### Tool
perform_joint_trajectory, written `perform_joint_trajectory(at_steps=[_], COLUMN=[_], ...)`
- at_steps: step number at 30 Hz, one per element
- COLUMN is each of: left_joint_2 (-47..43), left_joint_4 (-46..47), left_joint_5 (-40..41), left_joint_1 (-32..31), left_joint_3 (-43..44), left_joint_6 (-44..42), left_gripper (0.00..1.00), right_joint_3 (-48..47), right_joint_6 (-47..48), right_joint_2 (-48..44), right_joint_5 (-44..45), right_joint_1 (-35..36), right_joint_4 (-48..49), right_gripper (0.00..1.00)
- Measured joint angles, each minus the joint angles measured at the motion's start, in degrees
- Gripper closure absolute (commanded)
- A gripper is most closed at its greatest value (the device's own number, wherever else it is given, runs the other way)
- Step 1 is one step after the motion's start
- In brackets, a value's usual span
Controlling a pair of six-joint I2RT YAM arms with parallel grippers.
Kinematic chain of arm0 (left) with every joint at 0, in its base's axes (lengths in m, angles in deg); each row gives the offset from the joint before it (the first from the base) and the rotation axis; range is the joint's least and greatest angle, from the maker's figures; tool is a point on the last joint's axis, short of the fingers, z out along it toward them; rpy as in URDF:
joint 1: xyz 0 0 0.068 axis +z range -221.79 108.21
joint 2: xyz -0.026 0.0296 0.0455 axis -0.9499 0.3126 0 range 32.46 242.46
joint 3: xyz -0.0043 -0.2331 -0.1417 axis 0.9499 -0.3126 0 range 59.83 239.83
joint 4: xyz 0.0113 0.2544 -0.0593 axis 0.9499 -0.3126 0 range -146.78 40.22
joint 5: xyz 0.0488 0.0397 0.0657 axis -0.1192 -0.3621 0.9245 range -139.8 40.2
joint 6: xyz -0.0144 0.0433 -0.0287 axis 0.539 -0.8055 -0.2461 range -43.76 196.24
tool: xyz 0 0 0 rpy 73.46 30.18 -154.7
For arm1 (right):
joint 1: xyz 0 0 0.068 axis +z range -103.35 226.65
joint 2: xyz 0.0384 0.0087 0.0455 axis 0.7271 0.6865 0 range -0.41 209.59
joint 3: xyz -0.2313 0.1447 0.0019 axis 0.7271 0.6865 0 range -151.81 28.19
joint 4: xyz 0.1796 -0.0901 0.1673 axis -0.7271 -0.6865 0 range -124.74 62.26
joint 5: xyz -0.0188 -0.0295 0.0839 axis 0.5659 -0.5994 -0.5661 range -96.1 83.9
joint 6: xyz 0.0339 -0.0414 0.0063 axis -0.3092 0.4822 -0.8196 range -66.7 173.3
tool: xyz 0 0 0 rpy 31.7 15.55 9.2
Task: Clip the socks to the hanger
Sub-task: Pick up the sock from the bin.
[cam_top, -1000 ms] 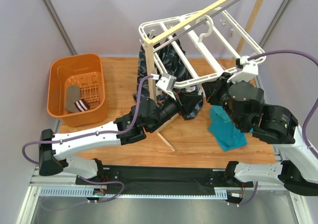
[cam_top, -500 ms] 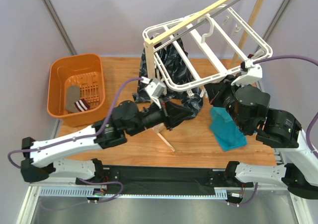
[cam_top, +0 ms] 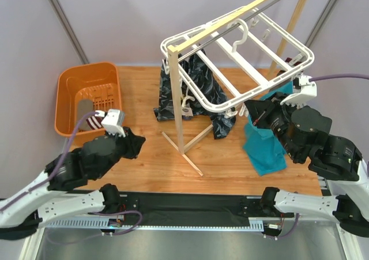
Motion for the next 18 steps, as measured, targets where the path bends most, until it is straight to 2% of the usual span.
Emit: perform_joint_trajectory(at_steps=[2, 5, 9, 11, 14, 18], left_joint_2=[3.3, 8.8, 7.6, 6.6, 8.4, 17.9], left_joint_4=[-2.2, -1.5, -1.1, -0.5, 2.1, 7.5], left_joint_5=[-1.6, -5.2, -6.9, -7.2, -8.7, -12.6], left_joint_1=[7.9, 22.1, 30.1, 35.8, 46.2, 61.4], left_joint_3=[-0.9, -4.8, -8.9, -6.7, 0.1, 8.4], left_joint_6=[-0.7, -3.1, -6.8, -8.9, -11.3, -12.1], left_gripper=[0.76, 0.71, 0.61, 0.55, 0.53, 0.50], right_joint_3=[1.0, 3.1, 5.8, 7.3, 8.2, 11.3], right_joint_6=[0.3, 0.6, 1.0, 1.6, 2.6, 3.4], right_joint_2=[-0.3, -0.7, -1.2, -1.6, -1.9, -4.0], right_joint_5=[-0.3, -0.7, -1.1, -1.6, -1.9, -3.1], right_joint_1=[-0.1, -0.1, -0.1, -0.1, -0.2, -0.3], right_joint_4=[0.6, 1.4, 3.0, 4.4, 5.7, 9.2], right_gripper=[1.00, 1.00, 1.00, 1.00, 1.00, 1.00])
